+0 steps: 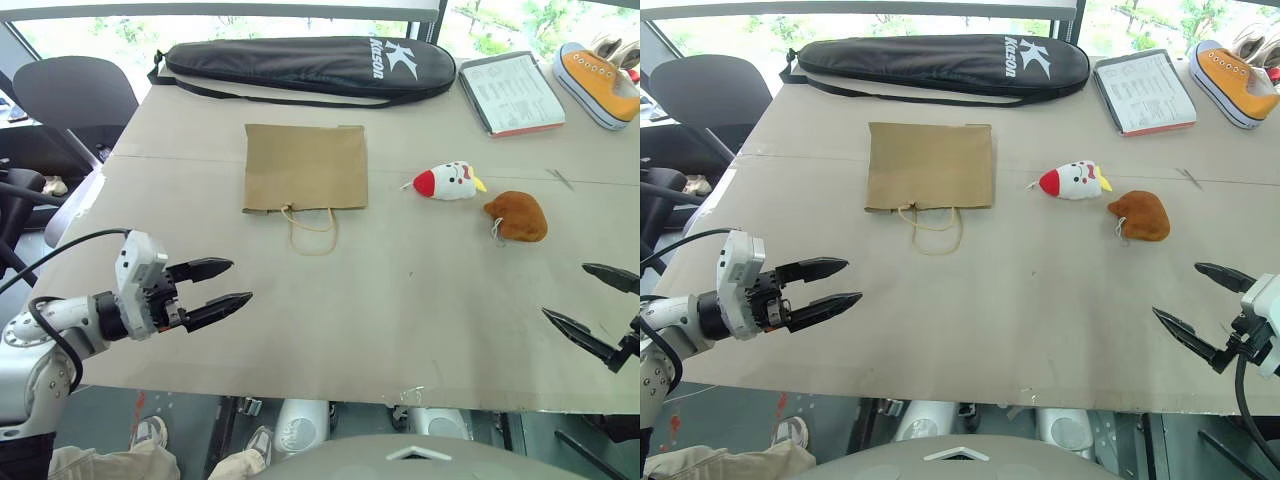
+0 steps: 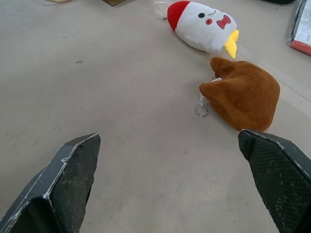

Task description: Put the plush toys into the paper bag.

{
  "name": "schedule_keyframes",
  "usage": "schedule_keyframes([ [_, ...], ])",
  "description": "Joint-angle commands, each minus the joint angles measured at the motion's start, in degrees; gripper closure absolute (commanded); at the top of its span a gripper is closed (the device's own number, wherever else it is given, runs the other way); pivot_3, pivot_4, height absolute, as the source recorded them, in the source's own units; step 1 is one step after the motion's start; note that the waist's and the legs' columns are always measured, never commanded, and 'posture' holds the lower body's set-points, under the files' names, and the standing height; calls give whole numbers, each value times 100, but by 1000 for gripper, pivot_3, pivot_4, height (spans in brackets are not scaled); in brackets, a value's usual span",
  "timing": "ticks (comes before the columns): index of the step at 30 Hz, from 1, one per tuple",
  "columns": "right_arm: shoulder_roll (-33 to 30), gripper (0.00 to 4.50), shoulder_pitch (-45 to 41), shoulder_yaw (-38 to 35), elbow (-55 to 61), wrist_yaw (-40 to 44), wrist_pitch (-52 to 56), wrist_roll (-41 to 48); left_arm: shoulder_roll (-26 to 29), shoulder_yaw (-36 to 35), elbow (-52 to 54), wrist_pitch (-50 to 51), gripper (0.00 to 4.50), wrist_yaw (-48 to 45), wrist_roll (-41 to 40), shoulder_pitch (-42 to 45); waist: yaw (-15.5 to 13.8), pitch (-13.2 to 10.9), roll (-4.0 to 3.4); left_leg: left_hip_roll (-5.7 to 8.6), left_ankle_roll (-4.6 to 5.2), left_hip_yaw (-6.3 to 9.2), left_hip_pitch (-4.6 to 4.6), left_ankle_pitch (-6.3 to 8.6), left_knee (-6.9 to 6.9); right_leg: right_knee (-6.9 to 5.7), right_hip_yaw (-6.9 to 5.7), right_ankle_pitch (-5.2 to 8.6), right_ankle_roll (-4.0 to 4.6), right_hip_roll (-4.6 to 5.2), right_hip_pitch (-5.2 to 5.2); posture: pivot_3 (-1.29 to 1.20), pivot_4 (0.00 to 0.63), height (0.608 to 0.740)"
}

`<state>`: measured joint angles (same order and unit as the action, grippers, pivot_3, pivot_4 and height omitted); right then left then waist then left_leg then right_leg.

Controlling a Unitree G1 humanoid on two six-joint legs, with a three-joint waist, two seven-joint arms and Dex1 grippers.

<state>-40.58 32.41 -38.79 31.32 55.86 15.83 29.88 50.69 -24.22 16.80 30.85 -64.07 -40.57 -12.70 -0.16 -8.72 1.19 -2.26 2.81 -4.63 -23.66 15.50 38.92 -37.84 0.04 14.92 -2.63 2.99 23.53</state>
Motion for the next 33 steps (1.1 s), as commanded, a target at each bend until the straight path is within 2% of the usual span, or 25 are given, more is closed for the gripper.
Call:
schedule_keyframes([
  [1, 102, 0, -171, 65, 313, -200, -67, 123, 48, 144, -94, -421, 20, 52, 321, 498, -1, 0, 0, 0, 0, 0, 0, 0, 0, 0, 0, 0, 0, 0, 0, 0, 150, 740],
  [4, 243, 0, -547, 553, 798, -587, 31, 203, 2, 660, -351, -1277, 20, 182, 1069, 1422, -67, -1, -1, -1, -2, 11, -5, -2, 17, -6, -8, 0, 1, -13, 0, 0, 150, 740],
  [13, 241, 0, -1006, 1524, 1613, -1321, 459, -53, -18, 2129, -1529, -3001, 20, 85, 2839, 3155, -68, 8, -4, 5, -2, -1, -11, -2, 26, -4, 4, -11, -19, -18, 0, 0, 150, 740],
  [20, 307, 0, -1426, 2201, 1819, -1868, 775, -217, -525, 3150, -3002, -4565, 20, 45, 3903, 4335, -66, 8, -3, 9, 4, -5, -11, 2, 32, -7, 8, -12, -21, -20, 0, 0, 150, 740],
  [22, 399, 0, -1532, 2320, 1885, -2086, 909, -159, -698, 3254, -3215, -4632, 537, -44, 3847, 4516, -61, 8, -2, 11, 5, -6, -11, 2, 33, -7, 9, -12, -21, -22, 1, 0, 150, 740],
  [23, 470, 0, -1588, 2394, 1908, -2195, 928, -160, -789, 3304, -3284, -4618, 581, -104, 3798, 4587, -59, 8, -2, 11, 4, -6, -11, 2, 33, -6, 9, -12, -21, -23, 0, 0, 150, 740],
  [24, 508, 511, -1632, 2470, 1915, -2308, 1047, -145, -873, 3325, -3341, -4550, 1169, -167, 3716, 4637, -62, 8, -2, 9, 4, -7, -11, 2, 33, -6, 10, -12, -21, -23, 1, 0, 150, 740],
  [25, 526, 774, -1660, 2537, 1912, -2362, 1133, -130, -962, 3301, -3375, -4386, 1534, -203, 3603, 4668, -61, 8, -2, 7, 1, -4, -13, 0, 34, -7, 8, -12, -21, -25, 1, 0, 150, 740],
  [28, 670, 2297, -1820, 2808, 1892, -2677, 1188, -378, -1323, 2862, -3032, -2400, 2996, -231, 2450, 4723, -55, 8, -2, 2, 0, -2, -15, -1, 39, -9, 9, -12, -22, -23, 1, 0, 150, 740],
  [31, 880, 3711, -2149, 3087, 1885, -3035, 1375, -462, -1443, 2537, -2546, -1069, 4398, -155, 1622, 4785, -11, 6, 0, -2, 0, 0, -15, -1, 44, -15, 8, -12, -23, -24, 2, 0, 150, 740],
  [32, 972, 4168, -2356, 3243, 1848, -3165, 1485, -493, -1502, 2407, -2291, -534, 4500, -25, 1270, 4814, -6, 6, 0, -3, 0, 2, -15, -1, 44, -16, 8, -12, -23, -24, 3, 0, 150, 740],
  [33, 1057, 4434, -2556, 3399, 1803, -3260, 1572, -514, -1557, 2293, -2066, -68, 4500, 103, 965, 4839, 3, 6, 1, -3, -4, 4, -16, -3, 44, -16, 6, -12, -24, -24, 2, 0, 150, 740],
])
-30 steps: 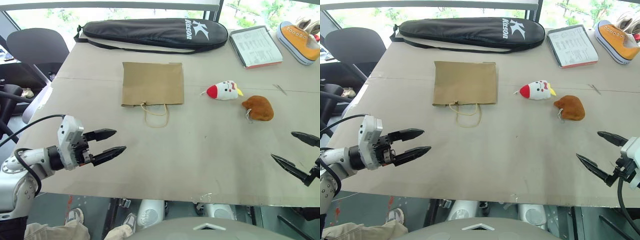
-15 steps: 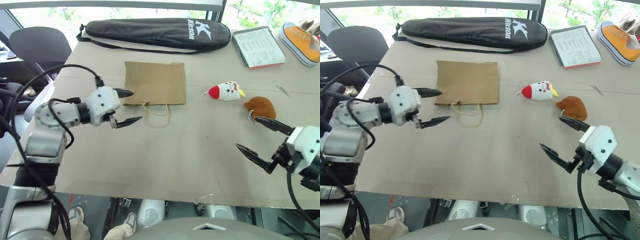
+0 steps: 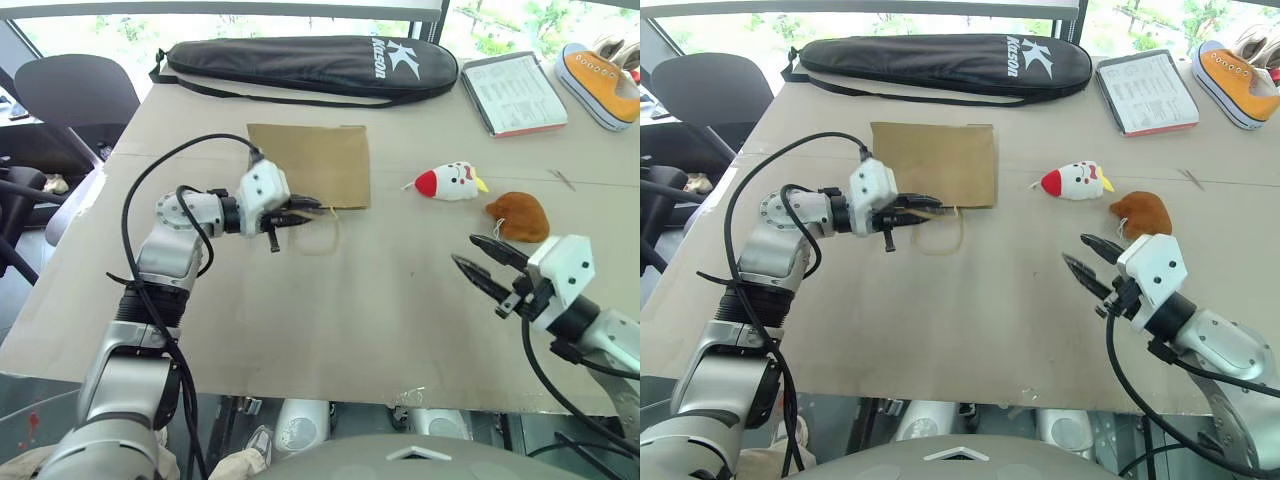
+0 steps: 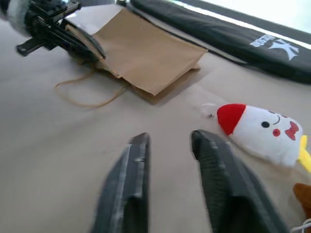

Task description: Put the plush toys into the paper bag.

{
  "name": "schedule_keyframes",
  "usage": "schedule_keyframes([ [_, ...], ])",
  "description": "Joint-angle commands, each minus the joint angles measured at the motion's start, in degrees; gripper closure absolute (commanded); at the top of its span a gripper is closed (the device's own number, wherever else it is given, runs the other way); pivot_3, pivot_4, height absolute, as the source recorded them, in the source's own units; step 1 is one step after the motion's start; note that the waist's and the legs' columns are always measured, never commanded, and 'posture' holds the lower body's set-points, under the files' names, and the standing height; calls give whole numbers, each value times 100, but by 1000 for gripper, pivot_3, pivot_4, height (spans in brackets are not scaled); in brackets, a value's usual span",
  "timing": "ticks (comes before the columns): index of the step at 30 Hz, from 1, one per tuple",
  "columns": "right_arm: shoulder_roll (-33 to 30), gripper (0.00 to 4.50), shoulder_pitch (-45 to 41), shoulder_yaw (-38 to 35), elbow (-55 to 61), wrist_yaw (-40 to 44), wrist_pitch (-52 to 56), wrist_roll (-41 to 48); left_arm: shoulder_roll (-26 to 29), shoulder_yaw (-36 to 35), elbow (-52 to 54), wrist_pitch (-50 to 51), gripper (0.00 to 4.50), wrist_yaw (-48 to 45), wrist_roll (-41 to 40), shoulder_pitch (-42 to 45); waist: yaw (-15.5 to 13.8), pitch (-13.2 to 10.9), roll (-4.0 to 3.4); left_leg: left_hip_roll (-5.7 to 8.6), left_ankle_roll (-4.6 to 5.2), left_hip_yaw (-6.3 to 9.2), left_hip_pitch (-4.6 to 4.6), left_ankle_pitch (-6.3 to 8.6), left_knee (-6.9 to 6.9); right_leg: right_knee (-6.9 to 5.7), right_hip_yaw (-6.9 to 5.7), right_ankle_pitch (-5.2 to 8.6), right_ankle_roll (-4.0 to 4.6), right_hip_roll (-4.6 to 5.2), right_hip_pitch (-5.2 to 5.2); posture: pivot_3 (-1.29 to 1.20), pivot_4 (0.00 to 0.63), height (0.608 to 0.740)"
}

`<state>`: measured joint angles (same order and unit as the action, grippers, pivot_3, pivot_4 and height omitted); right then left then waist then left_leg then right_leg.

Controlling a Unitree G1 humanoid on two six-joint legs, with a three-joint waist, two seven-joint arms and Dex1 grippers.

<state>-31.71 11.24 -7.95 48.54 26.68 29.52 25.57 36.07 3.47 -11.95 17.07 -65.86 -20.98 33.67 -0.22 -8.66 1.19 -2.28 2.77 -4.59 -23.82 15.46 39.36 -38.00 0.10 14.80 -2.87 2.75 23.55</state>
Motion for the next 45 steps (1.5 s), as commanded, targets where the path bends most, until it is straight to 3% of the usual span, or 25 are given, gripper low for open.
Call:
schedule_keyframes([
  [1, 235, 4434, -627, 473, 31, -404, 272, -114, -147, -578, 998, 1696, 4500, 419, -1242, 222, 15, -1, 1, 0, -10, 1, 0, -6, 0, 0, 0, 0, 0, -1, 0, 0, 150, 740],
  [8, 912, 4434, -2590, 2109, -1451, -423, 445, -847, -544, -1181, 1732, 3431, 4500, 1463, -2490, 449, 89, 0, 1, 5, -14, 13, 0, -9, 0, -5, -6, 0, 1, 0, -1, 0, 150, 740],
  [16, 1529, 4434, -3579, 2735, -3465, -48, -416, -1447, -615, -1358, 2115, 3919, 4500, 1891, -2974, 332, 81, 0, 1, 7, -16, 20, -5, -10, -5, 2, -11, 0, 1, 3, -1, 0, 150, 740],
  [27, 2591, 4434, -4164, 2865, -5802, 216, -1895, -1943, -741, -1576, 2292, 4190, 4500, 2459, -3415, 258, 103, -1, 1, 6, -23, 22, -3, -14, -8, -2, -12, 0, 1, 2, 0, 0, 150, 740],
  [35, 3458, 4434, -4566, 2525, -7057, 104, -2476, -1865, -756, -1651, 2379, 4218, 4500, 2728, -3597, 184, 116, -1, 0, 5, -28, 24, -2, -17, -10, -5, -14, -1, 2, 4, 0, 0, 150, 740],
  [45, 3943, 4434, -4975, 2414, -8386, -2, -3379, -2223, -964, -2019, 2233, 4326, 4500, 3341, -4173, 394, 125, -2, -2, 8, -31, 28, -1, -17, -15, -6, -23, -1, 3, 15, 0, 0, 150, 740],
])
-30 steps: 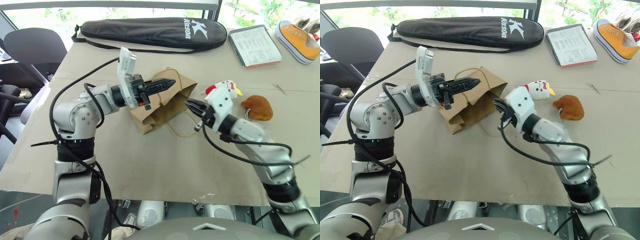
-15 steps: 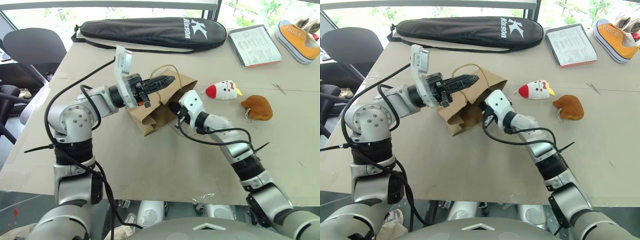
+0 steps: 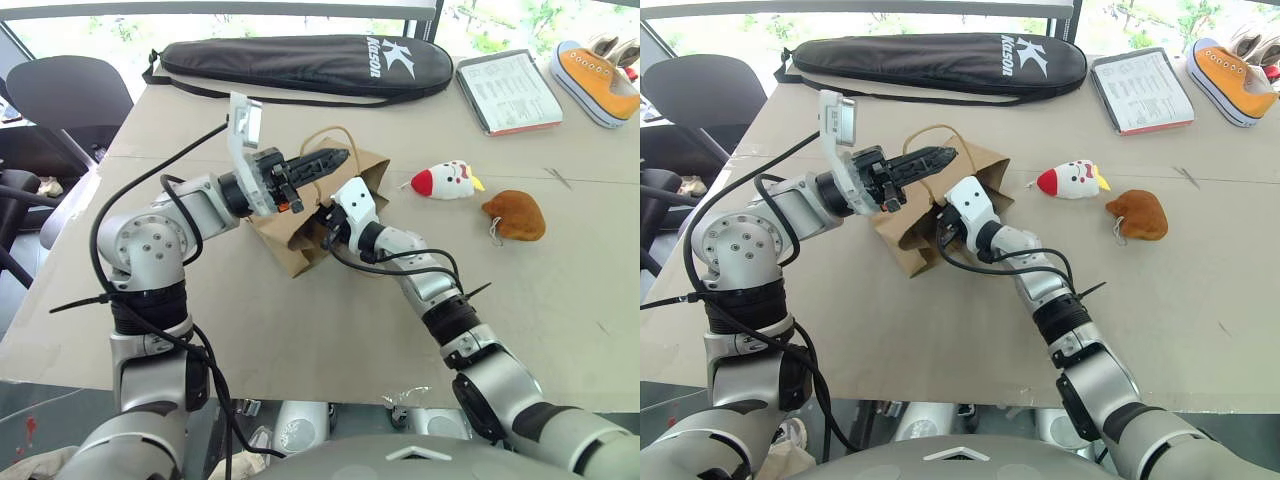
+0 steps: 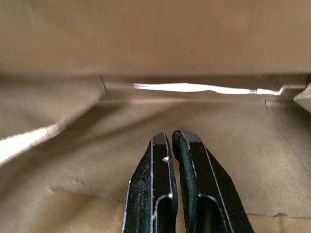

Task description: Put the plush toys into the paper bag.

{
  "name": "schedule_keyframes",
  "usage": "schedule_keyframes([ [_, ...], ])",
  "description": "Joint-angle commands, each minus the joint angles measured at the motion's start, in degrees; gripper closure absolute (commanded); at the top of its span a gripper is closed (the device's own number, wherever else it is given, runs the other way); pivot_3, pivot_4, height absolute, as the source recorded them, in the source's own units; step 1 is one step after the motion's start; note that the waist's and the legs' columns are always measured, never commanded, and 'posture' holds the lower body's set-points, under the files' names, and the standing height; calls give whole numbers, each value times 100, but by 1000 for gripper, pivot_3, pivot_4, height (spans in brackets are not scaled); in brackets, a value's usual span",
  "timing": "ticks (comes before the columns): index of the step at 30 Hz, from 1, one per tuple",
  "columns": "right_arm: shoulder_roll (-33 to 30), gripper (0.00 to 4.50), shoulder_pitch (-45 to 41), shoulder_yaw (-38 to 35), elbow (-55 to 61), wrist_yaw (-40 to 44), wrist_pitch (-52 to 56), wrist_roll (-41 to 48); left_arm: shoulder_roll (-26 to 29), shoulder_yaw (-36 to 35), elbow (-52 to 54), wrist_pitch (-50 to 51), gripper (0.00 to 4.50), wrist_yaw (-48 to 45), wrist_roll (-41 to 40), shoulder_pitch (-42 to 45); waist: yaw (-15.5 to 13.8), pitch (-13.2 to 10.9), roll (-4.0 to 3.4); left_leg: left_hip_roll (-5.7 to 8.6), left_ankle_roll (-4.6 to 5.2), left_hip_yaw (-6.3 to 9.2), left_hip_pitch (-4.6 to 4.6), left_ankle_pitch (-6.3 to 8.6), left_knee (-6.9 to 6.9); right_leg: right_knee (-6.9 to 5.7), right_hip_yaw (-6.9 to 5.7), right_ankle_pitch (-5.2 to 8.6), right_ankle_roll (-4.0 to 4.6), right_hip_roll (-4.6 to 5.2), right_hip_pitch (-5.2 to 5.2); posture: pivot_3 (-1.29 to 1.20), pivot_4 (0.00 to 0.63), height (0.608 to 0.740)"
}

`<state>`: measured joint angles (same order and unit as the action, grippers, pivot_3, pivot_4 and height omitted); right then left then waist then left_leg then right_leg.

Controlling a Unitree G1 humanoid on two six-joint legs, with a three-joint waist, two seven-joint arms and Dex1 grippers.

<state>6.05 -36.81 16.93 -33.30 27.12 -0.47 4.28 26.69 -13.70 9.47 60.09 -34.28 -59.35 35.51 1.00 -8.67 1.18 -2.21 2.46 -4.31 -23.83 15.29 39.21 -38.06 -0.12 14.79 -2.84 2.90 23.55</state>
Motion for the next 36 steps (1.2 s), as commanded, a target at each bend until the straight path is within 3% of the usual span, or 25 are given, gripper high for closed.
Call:
schedule_keyframes([
  [1, 201, 4434, -197, -80, -330, -55, -476, -116, -33, -349, 71, 32, 4500, 252, -401, 245, 10, 0, 0, 0, -1, 0, 0, 0, 0, 0, 0, 0, 0, 0, 1, 0, 150, 740],
  [9, 368, 4434, -309, -6, -1164, 39, -976, -338, -50, -502, 25, 27, 4500, 645, -704, 394, 16, 0, -1, 1, -4, 3, 3, -2, -3, -2, -4, 0, 0, 5, -1, 0, 150, 740],
  [17, 219, 4434, -197, 25, -1296, 84, -843, -522, 162, -731, -52, -155, 4500, 806, -733, 496, 25, 2, -2, 1, -8, 3, 7, -5, -4, -5, -4, -1, 1, 7, -2, 0, 150, 740],
  [21, 230, 4434, -128, -228, -788, 24, -568, -256, 316, -640, 109, -198, 4500, 689, -587, 250, 21, 3, -2, 1, -9, 3, 7, -5, -5, -6, -6, -1, 1, 10, -2, 0, 150, 740],
  [24, 44, 4434, 120, -372, 481, 497, 163, 261, 459, -476, 302, -376, 4500, 484, -296, -102, 10, 2, -3, 2, -9, 4, 4, -5, -6, -4, -7, -1, 1, 14, -2, 0, 150, 740],
  [27, -345, 3158, 429, -360, 1806, 824, 903, 521, 476, -412, 353, -553, 4500, 392, -136, -287, -15, -1, -4, 3, -9, 7, -3, -4, -13, 3, -11, -1, 1, 21, 0, 0, 150, 740],
  [33, -1411, 183, 820, -528, 4504, 880, 2705, 899, 323, -286, 214, -1012, 4500, 336, 258, -335, -19, -3, -7, 3, -9, 9, -2, -4, -14, 5, -13, 0, 2, 25, 1, 0, 150, 740],
  [36, -1996, 50, 1057, -724, 5620, 982, 3715, 1324, 217, -259, 193, -1213, 4500, 381, 420, -335, -35, -4, -8, 3, -8, 7, -3, -4, -18, 8, -13, 0, 2, 20, 1, 0, 150, 740],
])
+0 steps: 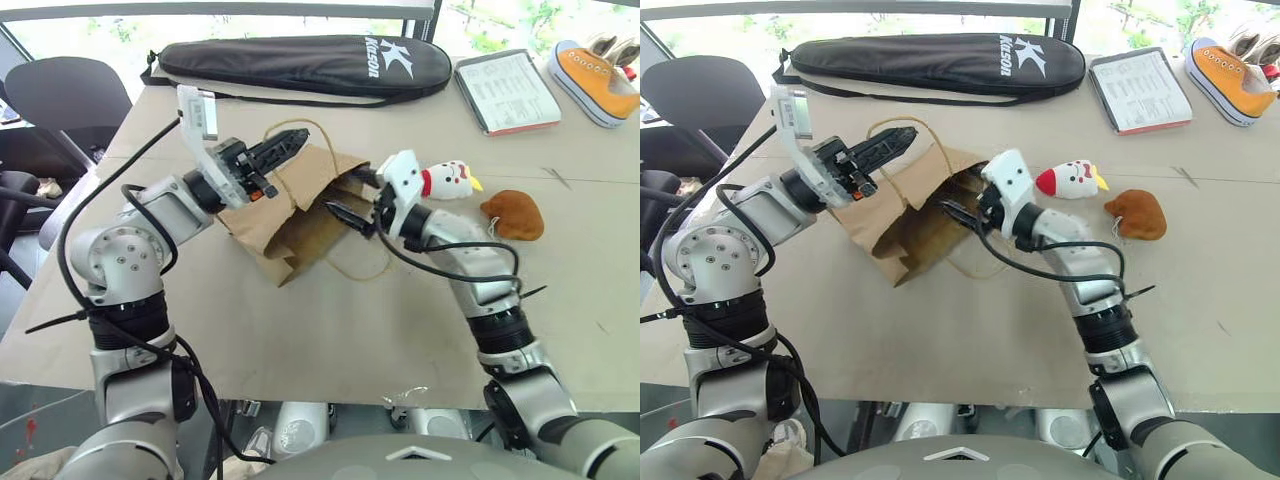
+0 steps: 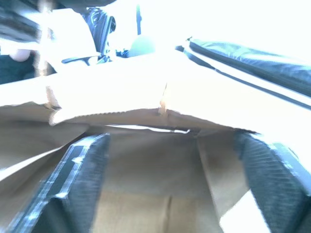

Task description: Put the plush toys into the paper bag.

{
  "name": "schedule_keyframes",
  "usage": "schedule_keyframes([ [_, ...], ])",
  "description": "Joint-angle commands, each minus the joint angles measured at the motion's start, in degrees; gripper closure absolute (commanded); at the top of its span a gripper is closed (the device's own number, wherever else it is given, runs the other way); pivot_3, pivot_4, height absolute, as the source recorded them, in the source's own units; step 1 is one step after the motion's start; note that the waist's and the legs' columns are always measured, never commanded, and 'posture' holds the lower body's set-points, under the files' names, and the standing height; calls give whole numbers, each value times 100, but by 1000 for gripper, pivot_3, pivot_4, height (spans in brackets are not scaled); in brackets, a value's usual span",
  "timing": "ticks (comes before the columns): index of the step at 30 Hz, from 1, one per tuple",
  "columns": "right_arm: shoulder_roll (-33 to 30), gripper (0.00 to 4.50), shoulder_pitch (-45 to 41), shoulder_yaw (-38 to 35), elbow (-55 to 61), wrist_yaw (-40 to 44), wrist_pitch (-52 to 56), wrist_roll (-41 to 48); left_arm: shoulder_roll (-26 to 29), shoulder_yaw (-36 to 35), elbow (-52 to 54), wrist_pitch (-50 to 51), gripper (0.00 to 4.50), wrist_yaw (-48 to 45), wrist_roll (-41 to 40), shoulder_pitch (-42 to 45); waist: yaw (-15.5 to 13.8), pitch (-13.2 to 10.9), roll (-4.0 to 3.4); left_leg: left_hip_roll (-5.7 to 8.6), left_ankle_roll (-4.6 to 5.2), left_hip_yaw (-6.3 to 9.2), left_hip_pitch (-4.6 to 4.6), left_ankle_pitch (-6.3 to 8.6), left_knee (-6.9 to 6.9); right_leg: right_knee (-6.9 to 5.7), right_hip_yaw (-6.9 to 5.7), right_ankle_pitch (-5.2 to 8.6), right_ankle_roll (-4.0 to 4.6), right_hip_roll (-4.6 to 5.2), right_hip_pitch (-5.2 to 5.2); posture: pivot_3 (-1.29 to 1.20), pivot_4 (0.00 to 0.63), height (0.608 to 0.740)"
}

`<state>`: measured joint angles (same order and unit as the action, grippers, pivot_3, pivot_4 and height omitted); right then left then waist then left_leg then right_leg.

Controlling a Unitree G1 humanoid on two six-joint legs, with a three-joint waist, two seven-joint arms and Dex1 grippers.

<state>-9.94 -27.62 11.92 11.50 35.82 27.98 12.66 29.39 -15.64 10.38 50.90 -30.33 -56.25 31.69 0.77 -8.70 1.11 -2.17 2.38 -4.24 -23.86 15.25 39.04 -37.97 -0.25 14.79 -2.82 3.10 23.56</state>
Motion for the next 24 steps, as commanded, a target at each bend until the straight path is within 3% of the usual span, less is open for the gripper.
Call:
schedule_keyframes([
  [1, -562, 50, 192, -320, 1454, 138, 1246, 717, -80, -54, 108, -348, 4500, 2, 163, 37, -16, 0, 1, 2, 1, 0, -1, 0, -1, 0, -1, 0, 0, 1, 0, 0, 150, 740],
  [5, -1193, 50, 201, -771, 2183, -383, 2014, 618, -233, -38, 169, -539, 4500, 150, 325, -46, -20, -1, 3, 3, 3, -1, -2, 1, 0, 3, 0, 0, 0, 1, -1, 0, 150, 740],
  [8, -1555, 50, 9, -1064, 1716, -1028, 2163, 57, -405, 40, 219, -684, 4500, 270, 458, -79, -19, 0, 3, 4, 4, -1, -1, 1, 0, 1, -1, 0, 0, -3, -1, 0, 150, 740],
  [11, -1490, 50, -346, -1311, 1106, -1389, 2786, 81, -525, 97, 222, -780, 4500, 350, 575, -68, -19, -1, 5, 6, 4, -5, -1, 1, 1, 2, 3, 0, -1, -5, -1, 0, 150, 740],
  [12, -1682, 50, -512, -1098, 870, -1412, 2935, -105, -552, 93, 222, -795, 4500, 372, 586, -56, -18, -1, 5, 6, 5, -6, -1, 1, 1, 2, 3, 0, -1, -8, -1, 0, 150, 740],
  [16, -2260, 50, -903, -503, 153, -1161, 2476, -592, -580, 86, 218, -838, 4500, 404, 621, -19, -10, -3, 3, 5, 5, -8, -1, 1, 0, 6, 7, 0, -1, -13, 2, 0, 150, 740],
  [19, -2729, 50, -1214, -36, -484, -333, 1860, -699, -577, 93, 222, -869, 4500, 403, 643, -28, -9, -4, 4, 5, 7, -8, -3, 2, -3, 13, 9, 1, -2, -17, 2, 0, 150, 740],
  [24, -2560, 50, -1822, 211, -1779, 138, 1616, -756, -624, 114, 308, -913, 4500, 426, 659, -82, -6, -6, 5, 3, 9, -10, -4, 3, 0, 12, 11, 1, -2, -19, 2, 0, 150, 740],
])
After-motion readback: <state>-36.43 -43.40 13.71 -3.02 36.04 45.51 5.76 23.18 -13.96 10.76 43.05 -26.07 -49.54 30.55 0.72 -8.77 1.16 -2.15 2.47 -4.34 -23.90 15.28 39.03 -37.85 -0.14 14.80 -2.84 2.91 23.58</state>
